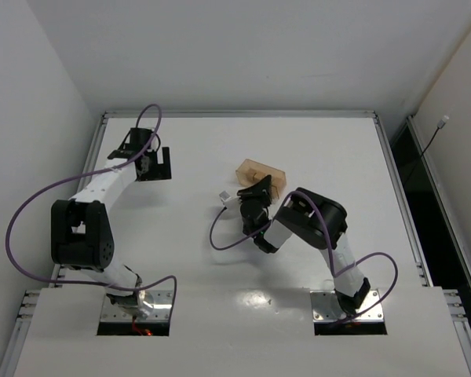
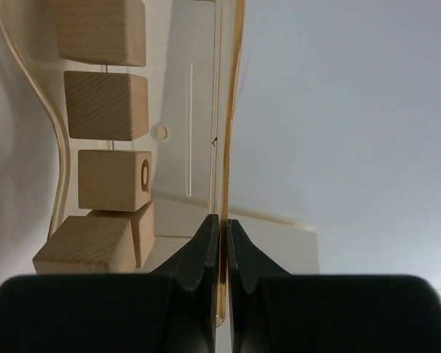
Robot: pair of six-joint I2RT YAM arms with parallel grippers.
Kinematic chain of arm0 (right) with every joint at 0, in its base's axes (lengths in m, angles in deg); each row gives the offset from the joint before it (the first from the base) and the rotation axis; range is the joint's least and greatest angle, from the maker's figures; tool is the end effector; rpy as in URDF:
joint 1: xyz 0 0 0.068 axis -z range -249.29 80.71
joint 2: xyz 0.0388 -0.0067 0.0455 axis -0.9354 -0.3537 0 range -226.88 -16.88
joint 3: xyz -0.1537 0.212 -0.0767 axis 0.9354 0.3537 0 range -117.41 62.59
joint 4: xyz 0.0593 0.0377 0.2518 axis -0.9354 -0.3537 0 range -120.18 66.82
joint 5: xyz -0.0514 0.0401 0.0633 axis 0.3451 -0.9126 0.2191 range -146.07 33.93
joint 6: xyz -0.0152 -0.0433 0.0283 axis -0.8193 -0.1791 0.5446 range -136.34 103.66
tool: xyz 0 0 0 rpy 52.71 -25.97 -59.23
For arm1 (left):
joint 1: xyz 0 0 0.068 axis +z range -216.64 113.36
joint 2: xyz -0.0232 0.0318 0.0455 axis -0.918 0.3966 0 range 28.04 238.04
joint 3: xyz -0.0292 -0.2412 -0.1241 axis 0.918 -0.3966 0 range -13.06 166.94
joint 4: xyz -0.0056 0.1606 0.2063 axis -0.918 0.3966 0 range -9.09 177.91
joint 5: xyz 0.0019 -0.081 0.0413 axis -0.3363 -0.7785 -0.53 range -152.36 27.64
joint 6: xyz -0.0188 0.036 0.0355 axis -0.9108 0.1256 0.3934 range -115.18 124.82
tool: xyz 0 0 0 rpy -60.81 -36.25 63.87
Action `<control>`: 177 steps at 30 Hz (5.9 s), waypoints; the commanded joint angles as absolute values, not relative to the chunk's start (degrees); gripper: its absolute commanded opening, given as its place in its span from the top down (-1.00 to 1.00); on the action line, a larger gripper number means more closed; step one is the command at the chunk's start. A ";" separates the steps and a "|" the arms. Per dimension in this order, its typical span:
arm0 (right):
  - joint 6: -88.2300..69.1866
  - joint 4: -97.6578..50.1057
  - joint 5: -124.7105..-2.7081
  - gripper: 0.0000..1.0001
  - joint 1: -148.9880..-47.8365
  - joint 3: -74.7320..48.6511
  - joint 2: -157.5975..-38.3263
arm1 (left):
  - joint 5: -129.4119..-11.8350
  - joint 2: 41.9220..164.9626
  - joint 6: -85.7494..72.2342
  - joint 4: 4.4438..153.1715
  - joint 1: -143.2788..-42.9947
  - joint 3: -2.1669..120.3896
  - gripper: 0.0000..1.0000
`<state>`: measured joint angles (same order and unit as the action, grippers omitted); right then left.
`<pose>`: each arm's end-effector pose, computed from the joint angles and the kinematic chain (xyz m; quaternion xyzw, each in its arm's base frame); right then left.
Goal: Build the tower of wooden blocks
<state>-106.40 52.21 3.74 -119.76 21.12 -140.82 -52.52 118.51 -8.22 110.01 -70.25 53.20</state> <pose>0.2466 0.2506 0.0863 -0.5001 0.5301 -0.5459 0.4135 0.3352 -0.0151 0.2442 -0.1046 0.9403 0.0352 0.3221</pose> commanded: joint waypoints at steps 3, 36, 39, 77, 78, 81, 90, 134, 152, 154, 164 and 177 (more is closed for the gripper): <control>-114.77 80.79 4.40 1.00 -120.52 18.47 -139.68 | -53.31 115.93 -9.06 109.65 -69.10 54.00 -0.99; -116.88 80.88 -0.18 1.00 -120.53 24.98 -130.61 | -56.03 116.20 -9.06 111.15 -69.10 55.76 -0.99; -115.48 79.30 0.36 1.00 -121.14 24.45 -130.07 | -57.53 115.14 -9.06 109.83 -68.57 54.19 -0.99; -74.49 27.01 15.03 1.00 -117.63 6.02 -115.08 | -61.75 109.60 -7.93 107.28 -69.35 49.70 -0.99; -58.34 5.69 11.73 1.00 -116.67 1.99 -112.88 | -61.75 109.60 -7.92 107.28 -69.36 49.70 -0.99; -27.80 -42.09 1.69 1.00 -110.69 -19.42 -119.33 | -61.22 109.07 -6.87 107.28 -70.77 49.70 -0.99; -15.64 -69.22 -34.94 1.00 -94.70 -39.32 -129.97 | -62.54 111.00 -5.81 106.75 -70.77 52.86 -0.99; -21.08 -66.25 -57.56 0.72 -53.55 -55.00 -153.29 | -66.84 119.62 -5.90 106.05 -70.24 55.50 -0.99; -26.00 -54.92 -68.27 -0.57 -53.03 -36.74 -132.67 | -69.92 116.81 -4.85 104.82 -70.24 53.04 -0.99; -26.00 -52.28 -69.51 -0.57 -53.55 -32.26 -128.79 | -69.92 116.28 -4.85 104.82 -70.24 53.04 -0.99; -34.50 -57.18 -80.49 -0.50 -59.26 -21.27 -110.24 | -74.23 113.04 -1.34 105.87 -72.60 51.90 -0.99; -30.32 -52.80 -75.85 -0.59 -64.72 3.96 -93.44 | -68.08 110.38 3.59 110.35 -99.85 50.05 -0.82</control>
